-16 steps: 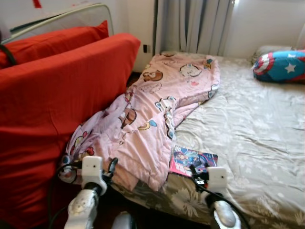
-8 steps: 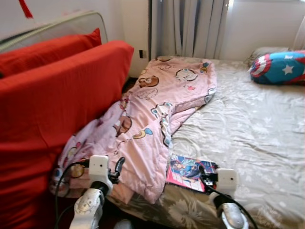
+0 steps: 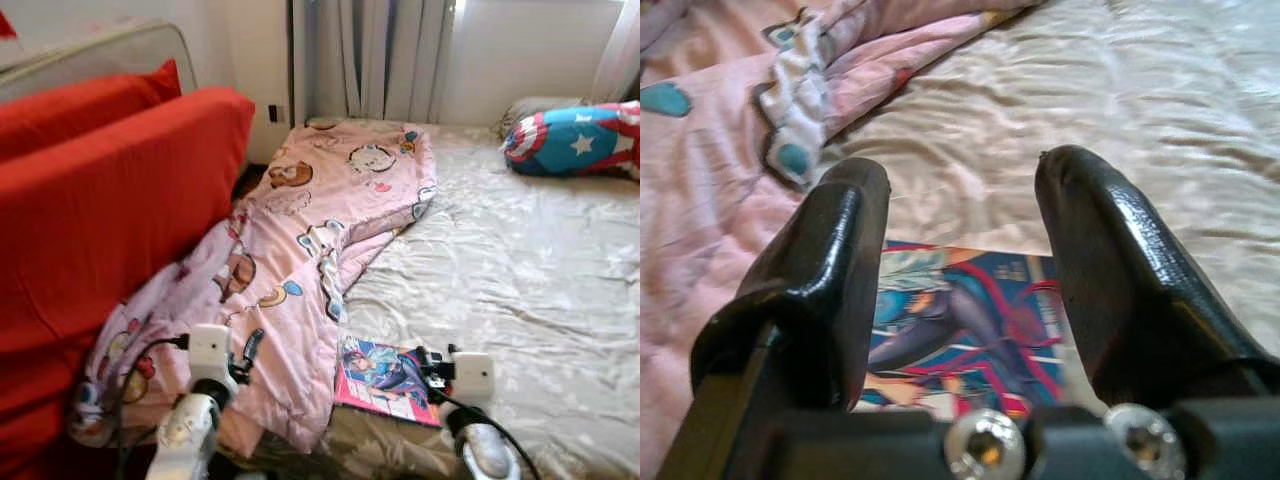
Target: Clean up the room
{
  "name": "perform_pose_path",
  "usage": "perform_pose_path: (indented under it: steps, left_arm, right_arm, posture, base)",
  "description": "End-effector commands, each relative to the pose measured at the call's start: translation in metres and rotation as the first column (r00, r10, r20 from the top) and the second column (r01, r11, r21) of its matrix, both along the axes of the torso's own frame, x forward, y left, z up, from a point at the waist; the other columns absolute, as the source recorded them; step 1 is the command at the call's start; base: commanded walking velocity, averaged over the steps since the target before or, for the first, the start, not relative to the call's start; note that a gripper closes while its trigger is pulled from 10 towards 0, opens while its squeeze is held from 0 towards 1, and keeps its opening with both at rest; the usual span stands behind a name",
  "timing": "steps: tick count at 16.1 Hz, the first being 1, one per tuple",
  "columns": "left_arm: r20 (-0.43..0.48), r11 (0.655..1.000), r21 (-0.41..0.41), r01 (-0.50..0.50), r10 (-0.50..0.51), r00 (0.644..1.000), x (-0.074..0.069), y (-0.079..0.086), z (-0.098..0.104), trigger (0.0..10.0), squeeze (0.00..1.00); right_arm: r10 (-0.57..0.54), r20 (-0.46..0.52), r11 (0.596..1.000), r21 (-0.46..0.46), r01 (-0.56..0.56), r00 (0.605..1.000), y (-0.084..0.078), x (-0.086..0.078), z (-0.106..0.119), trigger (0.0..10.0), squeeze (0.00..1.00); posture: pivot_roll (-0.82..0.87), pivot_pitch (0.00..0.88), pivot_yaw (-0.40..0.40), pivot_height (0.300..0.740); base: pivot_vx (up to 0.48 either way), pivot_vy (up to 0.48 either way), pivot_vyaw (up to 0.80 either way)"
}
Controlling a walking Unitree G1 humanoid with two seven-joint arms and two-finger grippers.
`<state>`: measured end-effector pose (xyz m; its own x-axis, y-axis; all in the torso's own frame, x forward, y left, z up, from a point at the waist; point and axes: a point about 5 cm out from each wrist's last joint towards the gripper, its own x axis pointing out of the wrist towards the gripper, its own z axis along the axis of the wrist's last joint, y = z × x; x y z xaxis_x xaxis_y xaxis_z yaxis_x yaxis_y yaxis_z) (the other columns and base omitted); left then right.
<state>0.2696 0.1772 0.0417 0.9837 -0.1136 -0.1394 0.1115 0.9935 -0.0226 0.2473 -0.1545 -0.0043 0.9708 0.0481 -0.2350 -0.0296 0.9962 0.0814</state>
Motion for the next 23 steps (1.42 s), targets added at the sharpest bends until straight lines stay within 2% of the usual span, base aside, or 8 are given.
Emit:
perform_pose_path:
  steps: [1, 6, 8, 11, 12, 15, 20, 23]
  left_arm:
    - [0.005, 1.000, -0.008, -0.020, 0.020, 1.000, 0.000, 0.005, 0.002, 10.0, 0.00]
    - [0.013, 1.000, -0.011, -0.011, 0.012, 1.000, 0.002, 0.003, 0.004, 10.0, 0.00]
    - [0.018, 1.000, -0.008, -0.008, 0.008, 1.000, 0.007, 0.004, 0.007, 10.0, 0.00]
    - [0.023, 1.000, -0.007, -0.006, 0.006, 1.000, 0.012, 0.003, 0.010, 10.0, 0.00]
    - [0.025, 1.000, -0.006, -0.004, 0.004, 1.000, 0.011, 0.003, 0.010, 10.0, 0.00]
    - [0.016, 1.000, -0.003, 0.000, 0.000, 1.000, 0.006, 0.004, 0.008, 10.0, 0.00]
    - [0.007, 1.000, 0.005, 0.000, 0.000, 1.000, 0.003, 0.008, 0.006, 10.0, 0.00]
    - [0.004, 1.000, 0.012, 0.005, -0.006, 1.000, 0.001, 0.009, 0.005, 10.0, 0.00]
  right_arm:
    - [0.026, -0.003, 1.000, -0.001, -0.026, 1.000, 0.007, 0.003, 0.001, 10.0, 0.00]
    - [0.021, -0.049, 1.000, 0.021, -0.020, 0.999, 0.008, 0.008, -0.004, 10.0, 0.00]
    - [-0.024, -0.099, 0.999, 0.019, 0.026, 0.995, 0.005, 0.018, -0.005, 10.0, 0.00]
    - [-0.019, -0.077, 1.000, 0.013, 0.020, 0.997, 0.006, 0.024, 0.000, 10.0, 0.00]
    - [-0.025, -0.064, 0.999, 0.021, 0.026, 0.998, 0.005, 0.023, 0.000, 10.0, 0.00]
    - [-0.034, -0.111, 0.999, 0.009, 0.036, 0.993, 0.006, 0.016, -0.009, 10.0, 0.00]
    - [-0.026, -0.151, 1.000, 0.012, 0.028, 0.988, 0.011, 0.015, -0.014, 10.0, 0.00]
    - [-0.032, -0.124, 0.999, 0.019, 0.034, 0.992, 0.011, 0.016, -0.012, 10.0, 0.00]
  posture:
    - [0.03, 0.000, 0.001, 0.630]
    - [0.03, 0.000, 0.007, 0.630]
    - [0.05, 0.000, 0.008, 0.630]
    - [0.05, 0.000, 0.014, 0.606]
    - [0.05, 0.000, 0.016, 0.606]
    - [0.06, 0.000, 0.022, 0.606]
    - [0.07, 0.000, 0.029, 0.601]
    - [0.07, 0.000, 0.039, 0.587]
  base:
    - [0.000, 0.000, 0.00]
    - [0.000, 0.000, 0.00]
    - [0.000, 0.000, 0.00]
    - [0.000, 0.000, 0.00]
    - [0.000, 0.000, 0.00]
    - [0.000, 0.000, 0.00]
    - [0.000, 0.000, 0.00]
    - [0.000, 0.000, 0.00]
